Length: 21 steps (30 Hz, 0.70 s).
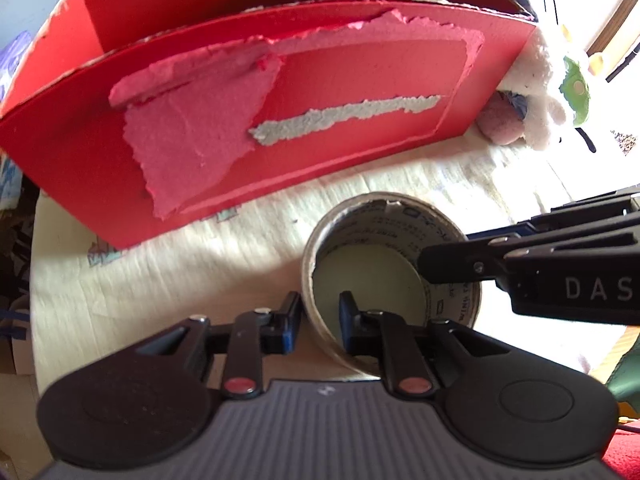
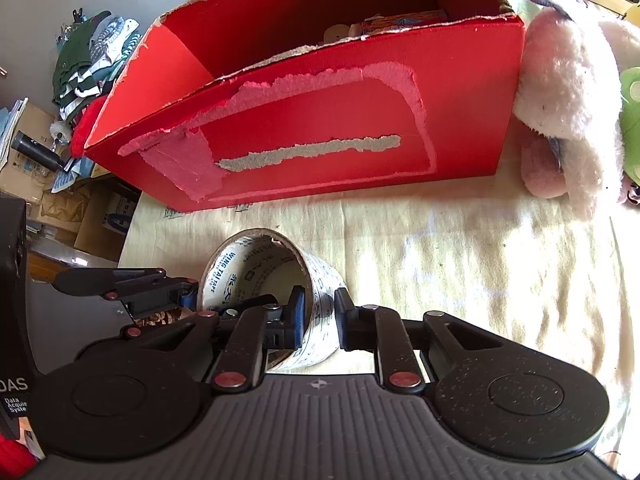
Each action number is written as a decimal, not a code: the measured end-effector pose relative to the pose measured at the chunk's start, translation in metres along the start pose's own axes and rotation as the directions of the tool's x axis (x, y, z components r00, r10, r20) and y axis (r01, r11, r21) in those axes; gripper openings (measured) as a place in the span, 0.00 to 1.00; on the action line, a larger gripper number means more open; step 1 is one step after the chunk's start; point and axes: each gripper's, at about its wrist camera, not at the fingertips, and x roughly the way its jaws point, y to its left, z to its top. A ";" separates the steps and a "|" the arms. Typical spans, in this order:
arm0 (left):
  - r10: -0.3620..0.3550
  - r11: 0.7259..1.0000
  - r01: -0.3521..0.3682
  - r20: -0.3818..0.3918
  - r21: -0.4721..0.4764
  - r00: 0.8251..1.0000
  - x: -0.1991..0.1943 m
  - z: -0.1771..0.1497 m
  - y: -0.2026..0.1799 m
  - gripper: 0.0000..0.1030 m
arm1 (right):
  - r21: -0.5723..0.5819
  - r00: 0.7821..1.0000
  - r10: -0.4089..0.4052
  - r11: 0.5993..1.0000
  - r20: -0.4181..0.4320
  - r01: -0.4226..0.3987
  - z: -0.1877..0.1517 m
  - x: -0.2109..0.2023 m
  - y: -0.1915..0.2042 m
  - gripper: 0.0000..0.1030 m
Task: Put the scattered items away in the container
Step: 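Close the left gripper on the tape roll's rim and lift it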
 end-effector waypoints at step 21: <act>0.001 0.969 -0.064 0.253 0.240 0.967 -0.116 0.112 -0.038 0.14 | -0.087 0.943 -0.013 0.995 0.334 0.044 0.086 -0.109 0.020 0.16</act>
